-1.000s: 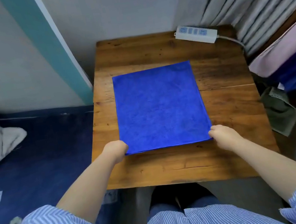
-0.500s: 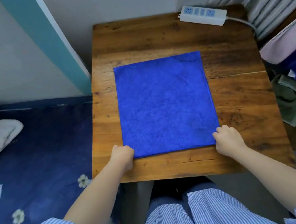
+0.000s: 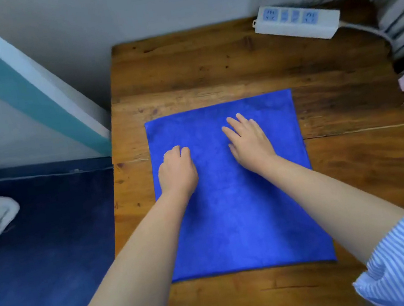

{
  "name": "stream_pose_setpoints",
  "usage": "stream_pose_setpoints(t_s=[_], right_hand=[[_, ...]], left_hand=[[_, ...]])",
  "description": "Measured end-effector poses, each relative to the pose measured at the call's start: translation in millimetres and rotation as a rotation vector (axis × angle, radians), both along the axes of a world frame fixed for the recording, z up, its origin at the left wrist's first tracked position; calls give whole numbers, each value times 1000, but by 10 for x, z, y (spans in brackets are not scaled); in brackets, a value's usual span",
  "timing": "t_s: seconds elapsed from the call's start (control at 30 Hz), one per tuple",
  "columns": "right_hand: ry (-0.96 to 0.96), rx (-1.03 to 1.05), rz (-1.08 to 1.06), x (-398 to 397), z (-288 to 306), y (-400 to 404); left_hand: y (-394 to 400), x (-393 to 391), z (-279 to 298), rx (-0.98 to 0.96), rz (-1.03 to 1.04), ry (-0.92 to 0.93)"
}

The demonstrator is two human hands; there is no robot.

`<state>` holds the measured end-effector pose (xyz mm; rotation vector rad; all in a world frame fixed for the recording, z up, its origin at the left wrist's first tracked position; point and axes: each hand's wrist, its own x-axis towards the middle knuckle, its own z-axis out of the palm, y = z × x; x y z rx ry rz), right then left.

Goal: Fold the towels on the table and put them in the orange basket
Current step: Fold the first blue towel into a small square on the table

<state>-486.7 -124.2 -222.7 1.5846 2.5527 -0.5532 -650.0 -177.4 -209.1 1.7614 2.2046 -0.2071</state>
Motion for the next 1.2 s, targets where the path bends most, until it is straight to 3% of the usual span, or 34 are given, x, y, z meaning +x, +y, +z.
stream_pose_setpoints(t_s=[0.37,0.77,0.87,0.97,1.1,1.2], right_hand=[[-29,-6,120,-88,-476,586],[-155,-92,-228,979,-400,1059],[-207,-157,-355,1231,-330,1106],[-102,-80,-457,1353,-200,1093],[71,57,-269,1097,-59,1096],[-25,-10,-93,799,-36,1142]], left_hand=[[713,-33,-543,71,-34,-63],[740,-745,-590,-31,142,-115],[771,-854,-501,-73,186,17],[812,-925,-353,-39,251,171],[904,-801,-299,24,17,75],[997,-648,-300,-14,-59,43]])
